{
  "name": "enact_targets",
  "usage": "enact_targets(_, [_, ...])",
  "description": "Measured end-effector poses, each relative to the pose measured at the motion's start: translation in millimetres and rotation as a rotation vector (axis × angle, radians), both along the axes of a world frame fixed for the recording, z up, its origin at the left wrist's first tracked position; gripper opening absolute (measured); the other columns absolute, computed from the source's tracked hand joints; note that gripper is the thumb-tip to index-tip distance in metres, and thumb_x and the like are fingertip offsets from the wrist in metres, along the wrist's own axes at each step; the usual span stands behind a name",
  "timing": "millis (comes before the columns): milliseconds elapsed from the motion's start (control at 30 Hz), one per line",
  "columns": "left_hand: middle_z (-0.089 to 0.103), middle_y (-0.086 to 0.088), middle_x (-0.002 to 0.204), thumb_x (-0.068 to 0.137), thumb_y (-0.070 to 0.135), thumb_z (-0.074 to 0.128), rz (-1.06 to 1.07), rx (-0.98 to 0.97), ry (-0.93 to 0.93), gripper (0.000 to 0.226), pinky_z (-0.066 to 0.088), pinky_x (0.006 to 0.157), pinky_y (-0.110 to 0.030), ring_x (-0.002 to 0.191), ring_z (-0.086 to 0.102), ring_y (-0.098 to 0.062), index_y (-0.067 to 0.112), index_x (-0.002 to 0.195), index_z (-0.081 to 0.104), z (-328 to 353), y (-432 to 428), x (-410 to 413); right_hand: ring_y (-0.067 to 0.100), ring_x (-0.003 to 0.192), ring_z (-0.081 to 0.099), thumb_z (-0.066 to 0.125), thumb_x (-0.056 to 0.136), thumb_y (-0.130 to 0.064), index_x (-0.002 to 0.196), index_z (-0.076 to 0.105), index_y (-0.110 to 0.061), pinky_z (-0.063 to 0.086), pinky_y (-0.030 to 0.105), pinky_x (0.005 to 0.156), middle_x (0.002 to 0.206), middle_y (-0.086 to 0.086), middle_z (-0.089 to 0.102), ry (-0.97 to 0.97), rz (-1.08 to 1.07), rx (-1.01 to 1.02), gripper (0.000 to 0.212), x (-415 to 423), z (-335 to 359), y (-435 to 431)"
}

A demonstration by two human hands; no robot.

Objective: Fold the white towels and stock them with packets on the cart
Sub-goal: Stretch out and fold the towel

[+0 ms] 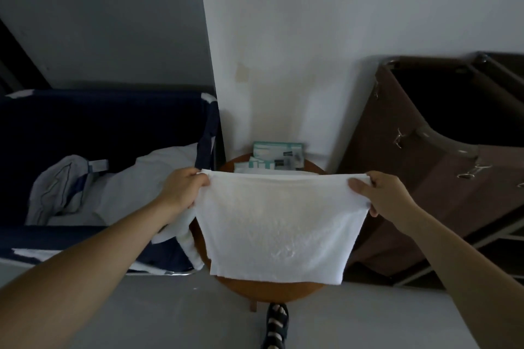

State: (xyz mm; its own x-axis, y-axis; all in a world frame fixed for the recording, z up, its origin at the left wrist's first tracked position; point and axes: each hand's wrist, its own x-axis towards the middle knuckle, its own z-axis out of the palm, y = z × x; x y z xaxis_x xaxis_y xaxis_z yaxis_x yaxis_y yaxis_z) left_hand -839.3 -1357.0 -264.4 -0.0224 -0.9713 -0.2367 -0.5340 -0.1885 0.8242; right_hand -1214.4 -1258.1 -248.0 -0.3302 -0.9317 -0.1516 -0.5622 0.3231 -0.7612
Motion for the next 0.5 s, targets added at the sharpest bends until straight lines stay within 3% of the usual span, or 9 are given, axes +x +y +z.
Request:
enact_targets(167, [0.06,-0.016,0.087,0.095,0.022,0.053,0.002,0.12,-0.104,0.028,0.04,0.064,-0.032,0.073,0.054,-0.022,-0.004,0.099,0.062,-50.2,-82.1,-38.7,0.019,0.073,0.06,0.058,0.096,-0.041,0.101,0.062,-0.012,0.053,0.036,0.068,0.083,0.003,0.062,-0.008,-0.028,0.144,0.03,-29.8,-68.6,-82.9])
enact_targets(333, [0.063,-0.006,0.098,0.098,0.019,0.054,0.034,0.216,-0.115,0.013,0.043,0.064,-0.025,0.086,0.06,-0.018,0.011,0.107,0.061,-125.7,-157.1,-82.6,0.02,0.091,0.059,0.059,0.097,-0.033,0.115,0.061,-0.01,0.049,0.037,0.08,0.1,0.002,0.062,-0.107,-0.14,0.225,0.029,-50.5,-158.1,-156.9])
enact_targets(433, [0.066,-0.013,0.105,0.098,0.02,0.056,0.059,0.307,-0.133,0.019,0.051,0.078,-0.034,0.094,0.062,-0.027,0.007,0.11,0.063,-182.6,-182.4,-98.9,0.025,0.098,0.059,0.06,0.096,-0.027,0.115,0.062,-0.011,0.051,0.045,0.089,0.111,0.008,0.063,-0.204,-0.23,0.33,0.025,-55.6,-214.1,-182.6])
enact_targets(500, [0.065,-0.012,0.111,0.098,0.022,0.059,0.103,0.359,-0.106,0.023,0.052,0.086,-0.038,0.098,0.061,-0.029,0.008,0.116,0.061,-214.8,-188.3,-105.4,0.024,0.099,0.059,0.061,0.095,-0.034,0.117,0.06,-0.013,0.052,0.046,0.09,0.108,0.005,0.062,-0.23,-0.26,0.402,0.03,-55.4,-248.3,-188.4])
